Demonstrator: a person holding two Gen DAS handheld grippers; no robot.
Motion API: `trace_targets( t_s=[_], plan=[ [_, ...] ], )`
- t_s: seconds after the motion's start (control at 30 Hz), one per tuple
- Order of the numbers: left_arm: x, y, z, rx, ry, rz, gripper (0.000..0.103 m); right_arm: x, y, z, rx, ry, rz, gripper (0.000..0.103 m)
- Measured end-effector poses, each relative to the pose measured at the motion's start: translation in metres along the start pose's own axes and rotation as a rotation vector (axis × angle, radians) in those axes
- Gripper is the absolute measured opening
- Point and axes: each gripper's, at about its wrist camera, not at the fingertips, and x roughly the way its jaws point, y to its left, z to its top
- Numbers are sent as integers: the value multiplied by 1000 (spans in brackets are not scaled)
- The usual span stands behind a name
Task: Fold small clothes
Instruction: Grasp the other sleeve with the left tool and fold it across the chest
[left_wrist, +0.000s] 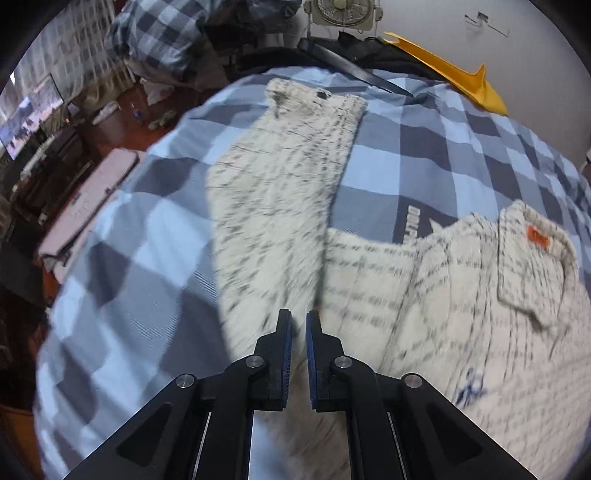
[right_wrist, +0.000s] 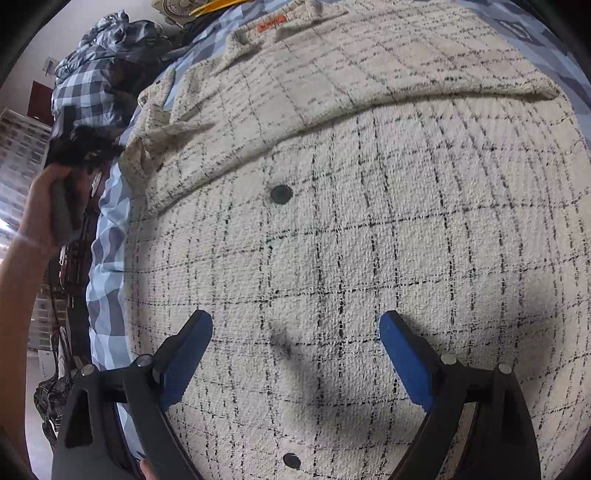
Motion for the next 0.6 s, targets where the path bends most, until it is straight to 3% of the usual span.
trace_targets(
  t_s=[0.03,0.07,0.1,0.13,0.17,0.23,0.33,0.43,0.53,0.57,0.6],
  plan=[
    [4,-1,2,-4,-3,-19,11,2,-1,0,5,8,0,90],
    [9,-1,4,-6,-6,-44,27,3,-2,0,10,12,1,90],
    [14,-1,5,-6,-3,-45,71,4,-3,0,14,17,1,90],
    [18,0,6,-11,-4,-33,91,4,-3,-1,15,20,2,90],
    [18,1,7,-20,-30,-24,103,5,-3,-1,16,21,2,90],
    [15,4,8,-19,-67,25,103,4,-3,-2,15,22,0,90],
    [17,6,9,31,-68,174,103,4,-1,-3,14,27,3,90],
    [10,11,8,56,-129,286,103,5,-1,-4,15,33,4,90],
    [17,7,9,157,-100,394,103,4,-1,-4,14,34,2,90],
    [21,2,8,214,-92,430,97,5,-1,-3,14,35,2,90],
    [23,-2,7,249,-93,440,83,6,-1,-3,15,35,2,90]
  ],
)
